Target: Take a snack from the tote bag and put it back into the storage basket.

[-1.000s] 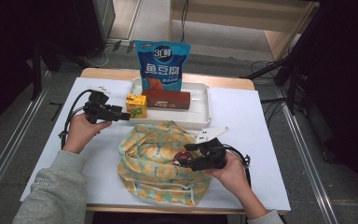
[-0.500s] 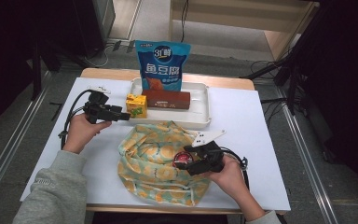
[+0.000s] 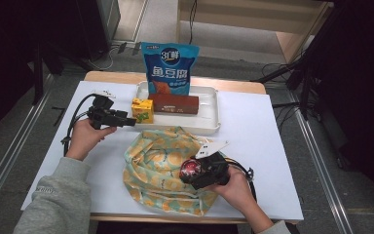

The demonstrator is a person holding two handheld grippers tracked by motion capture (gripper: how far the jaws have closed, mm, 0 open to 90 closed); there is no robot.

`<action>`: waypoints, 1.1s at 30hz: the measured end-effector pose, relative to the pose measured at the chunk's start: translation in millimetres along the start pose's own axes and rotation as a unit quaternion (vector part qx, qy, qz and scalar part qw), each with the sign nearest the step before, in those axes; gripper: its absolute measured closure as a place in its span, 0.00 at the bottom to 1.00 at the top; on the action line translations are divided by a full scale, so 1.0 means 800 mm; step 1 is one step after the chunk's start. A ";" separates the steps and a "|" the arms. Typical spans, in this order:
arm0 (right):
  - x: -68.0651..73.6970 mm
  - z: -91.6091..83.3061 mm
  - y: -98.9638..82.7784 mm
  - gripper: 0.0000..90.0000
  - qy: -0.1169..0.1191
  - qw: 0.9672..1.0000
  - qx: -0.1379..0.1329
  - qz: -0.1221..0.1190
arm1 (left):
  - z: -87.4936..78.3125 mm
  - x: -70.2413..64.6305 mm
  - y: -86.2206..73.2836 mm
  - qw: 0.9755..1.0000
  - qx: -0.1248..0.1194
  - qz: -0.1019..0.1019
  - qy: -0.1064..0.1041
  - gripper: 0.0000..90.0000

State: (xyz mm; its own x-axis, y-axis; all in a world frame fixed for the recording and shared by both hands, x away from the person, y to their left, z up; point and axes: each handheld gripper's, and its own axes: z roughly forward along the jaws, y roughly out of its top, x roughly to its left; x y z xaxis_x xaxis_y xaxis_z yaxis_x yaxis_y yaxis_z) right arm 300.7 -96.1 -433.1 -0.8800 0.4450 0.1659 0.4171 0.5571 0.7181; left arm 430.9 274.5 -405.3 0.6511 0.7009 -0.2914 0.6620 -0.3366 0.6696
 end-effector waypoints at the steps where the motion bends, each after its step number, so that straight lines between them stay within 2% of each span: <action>1: -0.001 0.002 -0.001 0.24 0.001 1.000 0.001 -0.002 | 0.000 0.000 0.000 1.000 0.000 0.000 -0.001 0.41; 11: -0.004 0.018 -0.009 0.24 0.005 1.000 0.013 -0.013 | 0.000 0.000 0.000 1.000 0.001 0.002 0.000 0.41; 15: -0.002 0.017 -0.007 0.26 -0.005 0.999 0.010 -0.030 | 0.000 0.000 0.000 1.000 0.001 0.001 0.000 0.41; 22: -0.009 0.013 -0.003 0.27 0.015 1.000 0.015 -0.007 | -0.002 0.000 0.000 1.000 -0.008 0.004 -0.003 0.41; 26: -0.010 0.013 -0.001 0.28 0.016 1.000 0.011 -0.004 | -0.004 0.000 0.001 1.000 -0.014 0.002 -0.006 0.41; 33: -0.014 0.007 0.011 0.28 0.012 1.000 -0.002 0.006 | -0.004 -0.001 0.001 1.000 -0.012 0.003 -0.006 0.41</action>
State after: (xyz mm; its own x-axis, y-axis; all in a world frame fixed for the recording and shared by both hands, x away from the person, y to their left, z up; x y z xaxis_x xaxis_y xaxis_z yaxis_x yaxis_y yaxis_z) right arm 315.8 -92.5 -432.3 -0.8804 0.4340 0.1910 0.4267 0.5495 0.7183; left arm 429.8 275.3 -402.5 0.6598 0.6909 -0.2954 0.6489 -0.3256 0.6877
